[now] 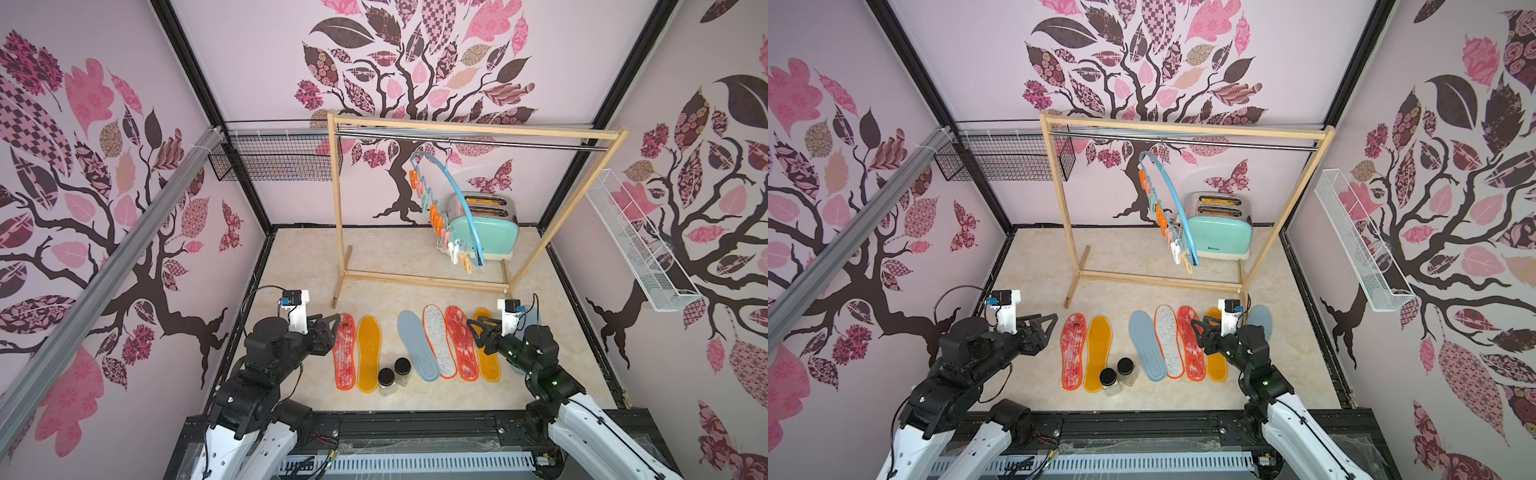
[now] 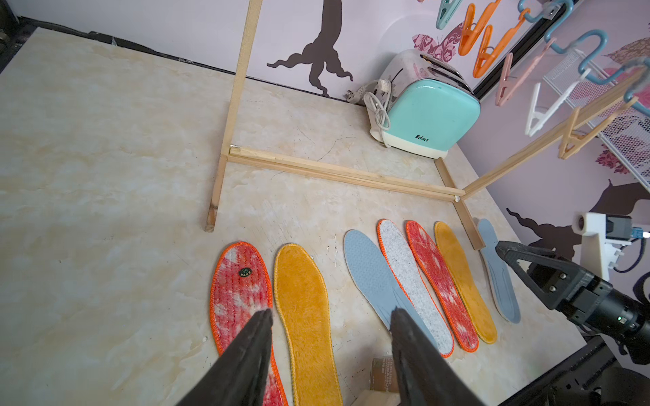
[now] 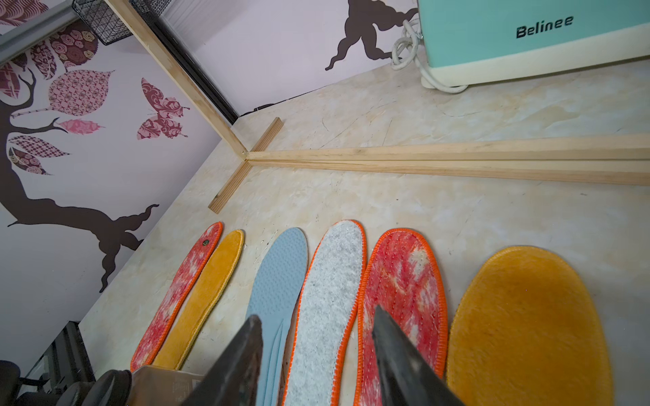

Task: Take the shoe insoles off the hanger
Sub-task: Reset both arms

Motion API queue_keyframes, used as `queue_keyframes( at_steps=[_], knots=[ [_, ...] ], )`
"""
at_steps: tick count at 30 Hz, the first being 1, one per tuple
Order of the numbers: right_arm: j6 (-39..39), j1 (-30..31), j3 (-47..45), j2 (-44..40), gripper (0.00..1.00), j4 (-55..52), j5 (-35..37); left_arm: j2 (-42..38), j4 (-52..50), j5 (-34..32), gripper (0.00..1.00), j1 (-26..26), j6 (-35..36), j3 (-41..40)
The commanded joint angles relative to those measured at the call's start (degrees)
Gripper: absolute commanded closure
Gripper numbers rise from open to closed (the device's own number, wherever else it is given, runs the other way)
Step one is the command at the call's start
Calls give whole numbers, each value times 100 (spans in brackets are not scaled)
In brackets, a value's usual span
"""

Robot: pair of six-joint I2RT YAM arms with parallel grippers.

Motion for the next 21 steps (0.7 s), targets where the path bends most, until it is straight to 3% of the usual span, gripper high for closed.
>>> queue_keyframes(
  at_steps=[1, 4, 7, 17, 18, 21],
  knots=[
    [2, 28, 4, -117, 46, -3, 88, -17, 53, -94, 39, -40, 23, -32],
    [11, 28, -8, -130, 46, 22, 126, -5, 52, -112, 32, -55, 18, -33],
    [2, 34, 0, -118, 43, 22, 140, 16, 43, -163, 12, -53, 14, -35],
    [28, 35, 24, -264, 33, -48, 238, 121, 28, -213, 2, -53, 5, -26],
    [57, 36, 22, -301, 30, -74, 286, 135, 12, -213, 2, -51, 10, -23],
    [147, 36, -15, -413, 3, -107, 445, 114, 9, -234, 2, -53, -3, -25]
  ],
)
